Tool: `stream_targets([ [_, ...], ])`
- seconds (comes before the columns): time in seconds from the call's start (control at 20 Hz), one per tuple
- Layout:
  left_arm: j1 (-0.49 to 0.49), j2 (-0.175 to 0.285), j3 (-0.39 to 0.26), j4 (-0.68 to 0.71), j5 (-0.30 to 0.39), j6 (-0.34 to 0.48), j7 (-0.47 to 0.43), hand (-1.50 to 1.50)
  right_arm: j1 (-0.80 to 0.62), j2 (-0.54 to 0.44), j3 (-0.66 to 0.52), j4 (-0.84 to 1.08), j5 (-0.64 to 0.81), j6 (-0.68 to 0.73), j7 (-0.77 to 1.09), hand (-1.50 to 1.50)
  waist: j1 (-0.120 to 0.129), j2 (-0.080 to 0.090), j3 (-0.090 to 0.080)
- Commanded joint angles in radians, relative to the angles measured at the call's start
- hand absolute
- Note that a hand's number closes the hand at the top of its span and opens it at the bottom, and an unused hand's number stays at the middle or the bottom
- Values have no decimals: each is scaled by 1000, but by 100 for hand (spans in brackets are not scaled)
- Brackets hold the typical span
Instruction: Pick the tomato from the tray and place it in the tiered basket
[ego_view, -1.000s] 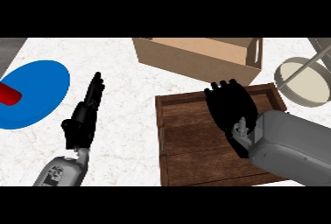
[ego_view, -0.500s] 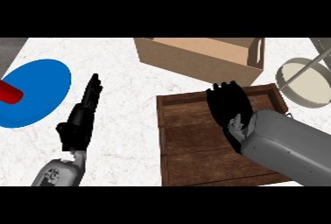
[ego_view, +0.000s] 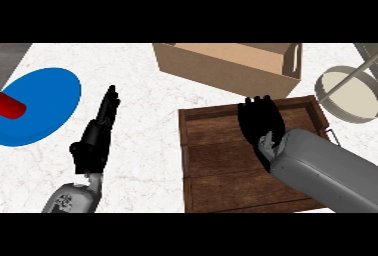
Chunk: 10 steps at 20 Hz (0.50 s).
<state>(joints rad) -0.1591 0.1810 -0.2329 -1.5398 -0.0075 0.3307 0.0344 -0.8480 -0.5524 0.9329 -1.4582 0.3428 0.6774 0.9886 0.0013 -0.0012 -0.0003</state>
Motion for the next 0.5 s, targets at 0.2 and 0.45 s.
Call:
stream_targets([
  [0.2,29,-30,-3,-1,-21,-17,-18,0,127,7,-55,14,166,-5,-17,-150,-1,0,0],
  [0.45,21,-56,-6,4,-68,9,-19,0,104,67,-127,82,224,62,-60,-150,2,1,0],
])
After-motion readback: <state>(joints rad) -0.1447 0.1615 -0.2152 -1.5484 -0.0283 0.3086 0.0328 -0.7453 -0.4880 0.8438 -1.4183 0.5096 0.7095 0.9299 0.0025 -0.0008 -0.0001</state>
